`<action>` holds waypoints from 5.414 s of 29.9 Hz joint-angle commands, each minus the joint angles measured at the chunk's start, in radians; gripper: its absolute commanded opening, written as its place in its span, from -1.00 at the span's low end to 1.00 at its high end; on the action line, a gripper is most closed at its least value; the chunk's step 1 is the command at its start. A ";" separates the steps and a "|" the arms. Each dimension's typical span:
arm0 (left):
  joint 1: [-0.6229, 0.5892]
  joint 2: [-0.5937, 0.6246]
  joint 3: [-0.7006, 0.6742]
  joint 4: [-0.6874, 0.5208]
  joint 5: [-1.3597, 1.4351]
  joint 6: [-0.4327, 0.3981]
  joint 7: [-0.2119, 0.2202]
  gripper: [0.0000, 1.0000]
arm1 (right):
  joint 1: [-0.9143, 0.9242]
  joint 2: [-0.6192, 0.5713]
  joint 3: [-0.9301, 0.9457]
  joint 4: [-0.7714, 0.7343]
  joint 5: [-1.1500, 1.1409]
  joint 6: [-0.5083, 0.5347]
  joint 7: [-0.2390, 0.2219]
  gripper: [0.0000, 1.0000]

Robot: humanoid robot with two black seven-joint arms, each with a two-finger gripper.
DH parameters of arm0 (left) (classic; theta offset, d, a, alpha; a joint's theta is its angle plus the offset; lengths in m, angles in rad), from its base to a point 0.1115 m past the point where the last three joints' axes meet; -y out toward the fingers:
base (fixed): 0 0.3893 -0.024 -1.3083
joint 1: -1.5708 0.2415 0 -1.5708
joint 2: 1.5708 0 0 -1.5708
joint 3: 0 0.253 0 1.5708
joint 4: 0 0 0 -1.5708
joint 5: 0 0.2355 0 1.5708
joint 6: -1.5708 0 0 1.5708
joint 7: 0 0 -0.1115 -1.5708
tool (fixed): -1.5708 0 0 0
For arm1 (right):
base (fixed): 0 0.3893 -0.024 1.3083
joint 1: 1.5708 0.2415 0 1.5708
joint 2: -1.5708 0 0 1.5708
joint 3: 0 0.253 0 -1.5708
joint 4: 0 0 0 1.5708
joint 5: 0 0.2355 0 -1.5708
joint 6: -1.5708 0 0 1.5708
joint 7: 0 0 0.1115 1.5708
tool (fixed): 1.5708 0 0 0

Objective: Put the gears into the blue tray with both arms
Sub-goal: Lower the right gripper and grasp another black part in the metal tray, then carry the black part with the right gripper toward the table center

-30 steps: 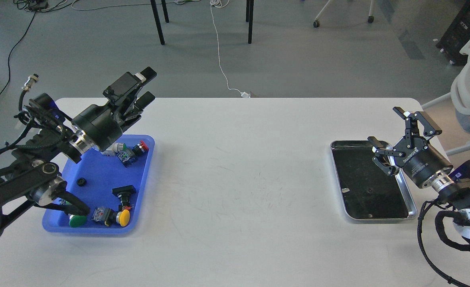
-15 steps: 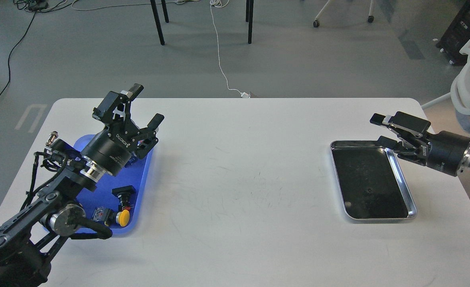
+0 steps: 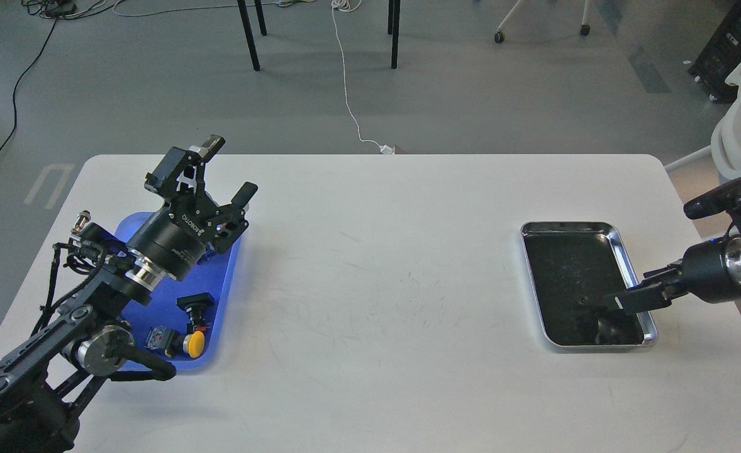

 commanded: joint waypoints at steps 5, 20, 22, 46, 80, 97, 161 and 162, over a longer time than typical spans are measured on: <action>0.002 -0.001 -0.019 -0.001 0.000 0.001 -0.001 0.96 | -0.003 0.125 -0.019 -0.086 -0.002 -0.009 0.000 0.90; 0.003 -0.010 -0.027 -0.001 0.000 0.001 -0.002 0.96 | -0.019 0.233 -0.137 -0.174 -0.001 -0.127 0.000 0.33; 0.003 -0.016 -0.025 -0.001 0.000 0.001 -0.001 0.96 | -0.020 0.237 -0.137 -0.183 -0.001 -0.129 0.000 0.29; 0.005 -0.015 -0.027 -0.001 0.000 0.001 0.002 0.96 | -0.045 0.271 -0.164 -0.210 -0.001 -0.153 0.000 0.00; 0.005 -0.015 -0.025 -0.001 0.002 0.001 0.002 0.96 | -0.031 0.268 -0.164 -0.209 0.001 -0.155 0.000 -0.46; 0.005 -0.012 -0.025 -0.001 0.002 0.000 0.002 0.96 | 0.087 0.233 -0.163 -0.132 0.015 -0.150 0.000 -0.59; 0.040 -0.009 -0.028 -0.003 0.005 0.001 0.002 0.96 | 0.115 0.917 -0.355 -0.395 0.478 -0.276 0.000 0.14; 0.040 -0.007 -0.028 -0.003 0.005 0.001 0.001 0.96 | 0.121 0.917 -0.353 -0.395 0.479 -0.276 0.000 0.20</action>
